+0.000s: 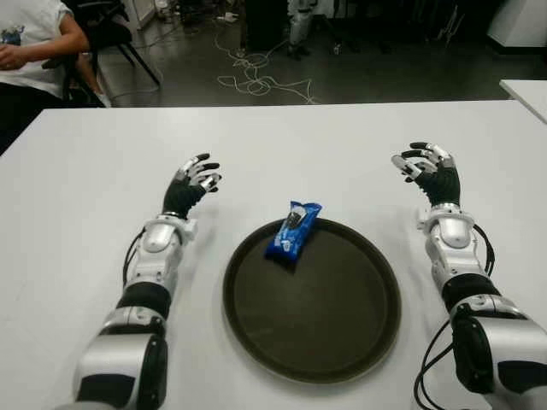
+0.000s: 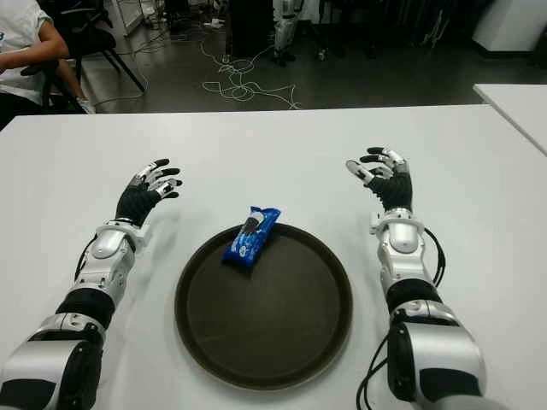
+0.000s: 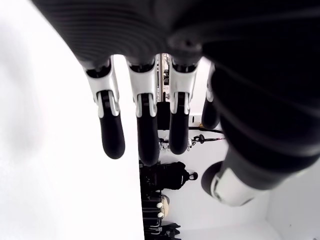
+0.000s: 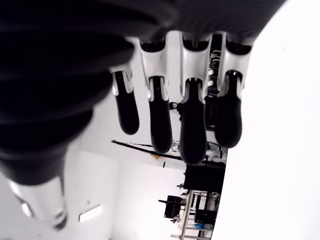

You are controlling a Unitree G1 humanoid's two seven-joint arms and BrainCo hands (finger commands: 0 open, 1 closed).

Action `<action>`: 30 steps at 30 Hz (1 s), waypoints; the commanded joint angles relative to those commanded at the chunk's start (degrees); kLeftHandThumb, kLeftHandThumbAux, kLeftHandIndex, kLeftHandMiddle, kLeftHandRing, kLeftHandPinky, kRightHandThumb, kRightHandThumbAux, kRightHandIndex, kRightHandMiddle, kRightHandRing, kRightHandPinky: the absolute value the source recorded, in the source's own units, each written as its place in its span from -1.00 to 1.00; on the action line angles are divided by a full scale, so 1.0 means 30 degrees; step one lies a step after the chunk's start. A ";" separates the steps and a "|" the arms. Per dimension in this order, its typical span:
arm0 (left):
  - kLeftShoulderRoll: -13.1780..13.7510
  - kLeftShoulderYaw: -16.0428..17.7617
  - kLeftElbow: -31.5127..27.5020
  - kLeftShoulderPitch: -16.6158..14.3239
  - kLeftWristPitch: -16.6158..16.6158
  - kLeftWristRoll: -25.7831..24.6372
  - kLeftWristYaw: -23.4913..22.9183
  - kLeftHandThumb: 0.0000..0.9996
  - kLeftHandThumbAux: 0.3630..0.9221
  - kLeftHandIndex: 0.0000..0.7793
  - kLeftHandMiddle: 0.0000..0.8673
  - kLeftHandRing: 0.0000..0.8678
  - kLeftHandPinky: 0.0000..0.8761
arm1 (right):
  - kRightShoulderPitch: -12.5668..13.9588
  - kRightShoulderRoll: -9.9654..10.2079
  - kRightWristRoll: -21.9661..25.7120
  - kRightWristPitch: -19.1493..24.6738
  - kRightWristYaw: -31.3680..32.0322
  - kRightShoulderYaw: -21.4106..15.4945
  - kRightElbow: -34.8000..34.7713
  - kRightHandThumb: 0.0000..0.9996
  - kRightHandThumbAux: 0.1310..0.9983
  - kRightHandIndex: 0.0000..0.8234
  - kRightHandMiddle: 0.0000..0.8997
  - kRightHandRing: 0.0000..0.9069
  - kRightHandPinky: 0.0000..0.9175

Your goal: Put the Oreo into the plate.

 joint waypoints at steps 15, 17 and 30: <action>0.0141 -0.0165 -0.0162 0.0153 -0.0176 0.0149 -0.0197 -0.05 0.39 -0.54 -0.38 -0.33 -0.22 | 0.2857 0.1196 0.1282 0.1098 0.1404 0.0008 -0.6074 -0.78 0.33 -0.16 0.13 0.24 0.32; 0.0148 -0.0164 -0.0219 0.0182 -0.0152 0.0125 -0.0261 -0.07 0.40 -0.54 -0.39 -0.33 -0.22 | 0.3276 0.1330 0.1438 0.1395 0.1546 0.0012 -0.6641 -0.77 0.34 -0.16 0.13 0.25 0.34; 0.0042 -0.0078 -0.0389 0.0379 -0.0124 -0.0041 -0.0643 -0.06 0.35 -0.54 -0.38 -0.32 -0.22 | 0.4714 0.1628 0.1010 0.3773 0.1509 0.0295 -0.8020 -0.76 0.43 -0.18 0.14 0.26 0.39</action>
